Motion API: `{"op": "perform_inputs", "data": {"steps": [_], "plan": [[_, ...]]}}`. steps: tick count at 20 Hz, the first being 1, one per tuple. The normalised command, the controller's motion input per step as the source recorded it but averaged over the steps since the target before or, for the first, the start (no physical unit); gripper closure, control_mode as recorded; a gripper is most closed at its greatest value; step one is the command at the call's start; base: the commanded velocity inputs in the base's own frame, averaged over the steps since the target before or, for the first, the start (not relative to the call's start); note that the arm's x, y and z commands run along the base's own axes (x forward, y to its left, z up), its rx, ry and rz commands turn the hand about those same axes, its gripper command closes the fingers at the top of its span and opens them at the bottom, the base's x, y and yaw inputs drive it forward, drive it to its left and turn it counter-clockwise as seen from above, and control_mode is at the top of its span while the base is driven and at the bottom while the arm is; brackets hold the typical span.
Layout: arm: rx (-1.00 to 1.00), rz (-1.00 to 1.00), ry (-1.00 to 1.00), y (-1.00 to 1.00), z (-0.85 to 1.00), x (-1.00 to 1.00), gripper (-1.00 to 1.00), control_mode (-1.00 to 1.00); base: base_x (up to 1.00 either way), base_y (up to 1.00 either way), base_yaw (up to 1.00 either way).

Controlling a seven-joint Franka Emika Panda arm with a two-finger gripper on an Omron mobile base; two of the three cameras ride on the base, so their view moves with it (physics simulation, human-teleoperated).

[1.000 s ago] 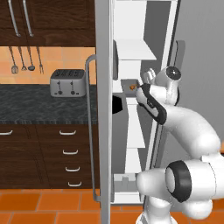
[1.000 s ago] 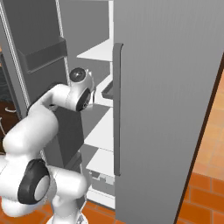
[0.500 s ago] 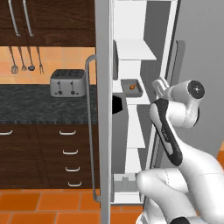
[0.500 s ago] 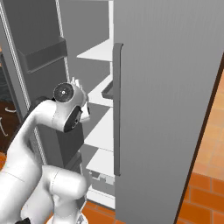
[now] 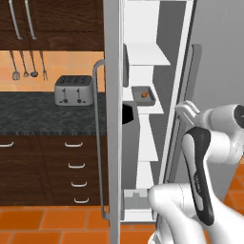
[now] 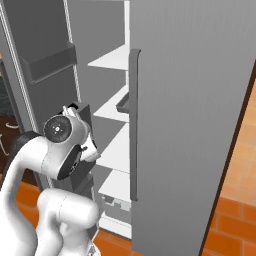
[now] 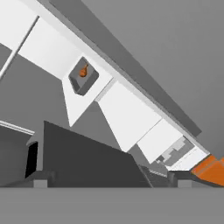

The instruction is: Take the meat container that has the chicken drumstick and place it on the second highest rack of the freezer. Then take the vegetable container that has the lemon and tomato and place it on the highest rack of the freezer.

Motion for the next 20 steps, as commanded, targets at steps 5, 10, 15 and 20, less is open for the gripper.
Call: {"op": "perform_inputs", "data": {"steps": [5,10,15,20], "plan": [[-0.02,0.05,0.02,0.01,-0.2,-0.34,-1.0,1.0,0.0,0.01,0.0],[0.0,0.0,0.0,0.0,0.0,0.0,-1.0,1.0,-0.68,0.01,0.18],[0.0,0.0,0.0,0.0,0.0,0.0,-1.0,1.0,-0.79,0.0,0.54],[0.0,0.0,0.0,0.0,0.0,0.0,-1.0,1.0,-0.15,-0.64,0.43]]}}
